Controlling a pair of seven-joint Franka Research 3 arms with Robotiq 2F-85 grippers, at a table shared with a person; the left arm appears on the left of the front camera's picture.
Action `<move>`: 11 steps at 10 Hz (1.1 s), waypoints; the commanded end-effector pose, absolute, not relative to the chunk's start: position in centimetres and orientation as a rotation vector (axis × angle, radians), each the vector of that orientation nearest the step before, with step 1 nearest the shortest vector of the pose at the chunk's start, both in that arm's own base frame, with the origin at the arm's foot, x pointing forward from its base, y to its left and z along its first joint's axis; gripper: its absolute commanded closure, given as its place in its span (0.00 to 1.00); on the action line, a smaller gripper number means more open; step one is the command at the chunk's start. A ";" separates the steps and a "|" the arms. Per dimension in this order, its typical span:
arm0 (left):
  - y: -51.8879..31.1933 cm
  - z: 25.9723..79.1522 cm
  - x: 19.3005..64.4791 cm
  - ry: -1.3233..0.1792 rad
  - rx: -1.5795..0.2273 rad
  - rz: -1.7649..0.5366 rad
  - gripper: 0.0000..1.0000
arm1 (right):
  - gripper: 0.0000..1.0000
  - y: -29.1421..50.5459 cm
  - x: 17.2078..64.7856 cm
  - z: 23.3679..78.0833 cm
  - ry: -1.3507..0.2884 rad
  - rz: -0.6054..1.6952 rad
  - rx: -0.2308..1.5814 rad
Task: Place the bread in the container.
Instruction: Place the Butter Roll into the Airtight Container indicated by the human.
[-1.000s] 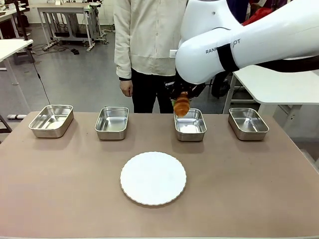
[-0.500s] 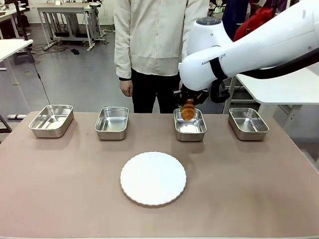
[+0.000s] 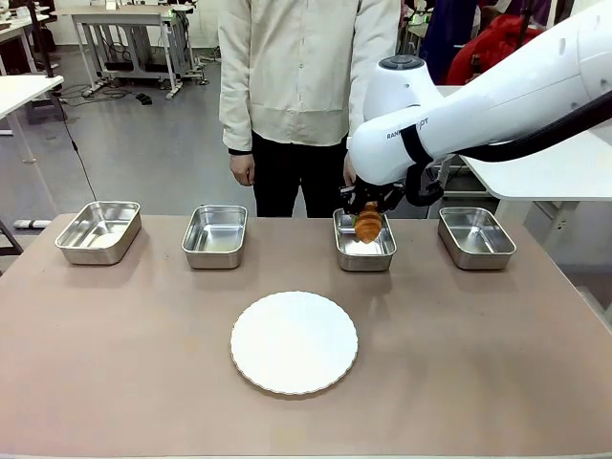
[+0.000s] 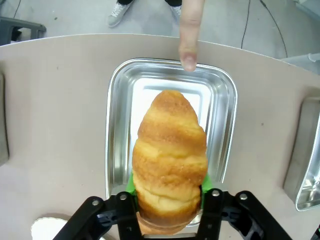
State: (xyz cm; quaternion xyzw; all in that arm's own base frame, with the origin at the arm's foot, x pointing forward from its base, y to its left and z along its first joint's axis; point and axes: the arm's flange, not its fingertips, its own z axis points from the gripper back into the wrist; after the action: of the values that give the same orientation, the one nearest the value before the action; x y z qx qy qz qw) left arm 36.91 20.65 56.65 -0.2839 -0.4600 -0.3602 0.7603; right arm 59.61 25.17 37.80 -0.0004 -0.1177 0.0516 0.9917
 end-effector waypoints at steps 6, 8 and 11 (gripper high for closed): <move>20.5 56.9 36.8 -1.016 -0.625 -0.791 0.00 | 0.00 24.9 58.9 39.6 -0.256 0.081 -0.011; 20.5 56.9 36.8 -1.016 -0.625 -0.791 0.00 | 0.00 25.2 59.4 39.4 -0.261 0.129 0.000; 20.5 56.9 36.8 -1.016 -0.625 -0.791 0.00 | 0.00 25.2 59.4 39.4 -0.261 0.129 0.000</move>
State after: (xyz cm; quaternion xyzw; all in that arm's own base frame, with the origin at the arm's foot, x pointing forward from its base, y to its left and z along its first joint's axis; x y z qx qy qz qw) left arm 36.91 20.65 56.65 -0.2839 -0.4600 -0.3602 0.7603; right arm 59.35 25.28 39.37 -0.0005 -0.1273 0.0612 0.9900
